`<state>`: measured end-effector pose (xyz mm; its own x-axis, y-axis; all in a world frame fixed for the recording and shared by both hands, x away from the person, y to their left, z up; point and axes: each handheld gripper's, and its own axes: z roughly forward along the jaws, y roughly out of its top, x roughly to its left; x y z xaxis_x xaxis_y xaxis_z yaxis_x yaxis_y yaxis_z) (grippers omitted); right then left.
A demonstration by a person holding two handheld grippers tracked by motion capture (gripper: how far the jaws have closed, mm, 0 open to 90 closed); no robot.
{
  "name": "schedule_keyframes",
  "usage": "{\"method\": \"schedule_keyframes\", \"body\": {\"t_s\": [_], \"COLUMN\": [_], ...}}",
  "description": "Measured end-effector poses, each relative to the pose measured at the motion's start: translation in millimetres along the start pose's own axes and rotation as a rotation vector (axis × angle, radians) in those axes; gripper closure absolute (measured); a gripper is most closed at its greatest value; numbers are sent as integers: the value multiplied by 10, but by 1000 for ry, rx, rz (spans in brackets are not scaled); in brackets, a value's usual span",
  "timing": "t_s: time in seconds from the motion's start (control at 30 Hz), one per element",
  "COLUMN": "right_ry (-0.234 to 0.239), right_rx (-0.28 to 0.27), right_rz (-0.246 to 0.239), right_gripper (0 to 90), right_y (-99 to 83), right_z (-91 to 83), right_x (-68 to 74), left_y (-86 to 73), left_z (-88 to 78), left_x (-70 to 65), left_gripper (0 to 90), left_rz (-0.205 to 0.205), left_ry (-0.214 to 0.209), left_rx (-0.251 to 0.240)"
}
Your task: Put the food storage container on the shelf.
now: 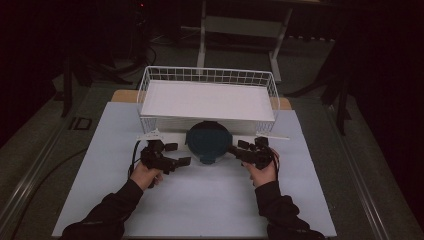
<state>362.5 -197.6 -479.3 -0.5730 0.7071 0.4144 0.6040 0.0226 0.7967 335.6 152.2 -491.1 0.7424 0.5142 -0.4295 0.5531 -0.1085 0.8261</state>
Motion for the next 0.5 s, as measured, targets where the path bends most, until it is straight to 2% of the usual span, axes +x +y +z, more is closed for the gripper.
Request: {"method": "schedule_keyframes", "body": {"t_s": [0.13,0.33,0.5], "right_ry": [21,70,110], "right_rx": [7,79,132], "right_rz": [-9,-31,-61], "right_gripper": [441,626,815], "right_y": [-57,-224,-367], "right_z": [-74,-70,25], "right_x": [141,375,551], "left_y": [-46,-115,-157], "left_z": [-78,-168,-204], "left_x": [-119,-242,-253], "left_gripper": [5,5,5], "left_rz": [23,65,57], "left_ry": [-3,27,22], "left_rx": [2,-20,-32]}}
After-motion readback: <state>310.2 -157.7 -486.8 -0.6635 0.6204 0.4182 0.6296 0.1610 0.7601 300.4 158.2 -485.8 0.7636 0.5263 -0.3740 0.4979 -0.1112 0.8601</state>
